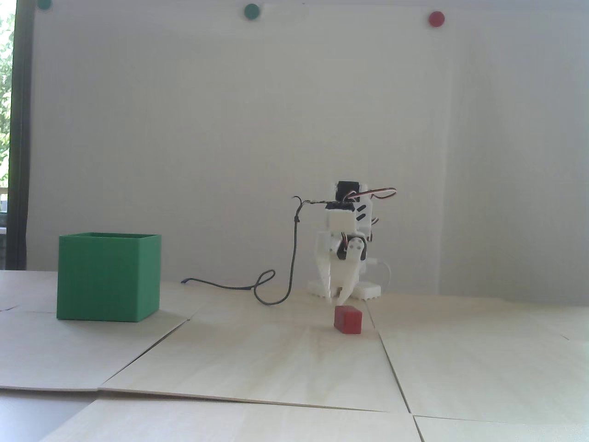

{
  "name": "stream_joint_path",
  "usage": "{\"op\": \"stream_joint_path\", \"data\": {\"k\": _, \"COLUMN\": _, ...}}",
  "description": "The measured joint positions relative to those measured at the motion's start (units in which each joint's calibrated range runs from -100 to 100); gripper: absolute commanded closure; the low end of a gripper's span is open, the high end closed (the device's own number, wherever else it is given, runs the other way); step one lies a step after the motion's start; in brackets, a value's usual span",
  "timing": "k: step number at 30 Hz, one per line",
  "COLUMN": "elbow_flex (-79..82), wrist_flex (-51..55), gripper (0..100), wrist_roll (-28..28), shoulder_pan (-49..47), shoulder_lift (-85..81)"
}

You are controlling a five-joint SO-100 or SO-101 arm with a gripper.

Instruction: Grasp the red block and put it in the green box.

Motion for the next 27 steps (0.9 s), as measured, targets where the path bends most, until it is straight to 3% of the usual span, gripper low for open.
{"op": "stream_joint_path", "data": {"k": 16, "elbow_flex": -0.3, "wrist_flex": -1.7, "gripper": 98, "wrist_roll": -0.1, "shoulder_pan": 0.2, "shoulder_lift": -0.8}}
{"op": "stream_joint_path", "data": {"k": 22, "elbow_flex": -11.9, "wrist_flex": -1.5, "gripper": 98, "wrist_roll": -4.1, "shoulder_pan": 0.3, "shoulder_lift": -0.9}}
{"op": "stream_joint_path", "data": {"k": 27, "elbow_flex": -21.2, "wrist_flex": -0.9, "gripper": 98, "wrist_roll": -6.8, "shoulder_pan": -1.9, "shoulder_lift": 8.5}}
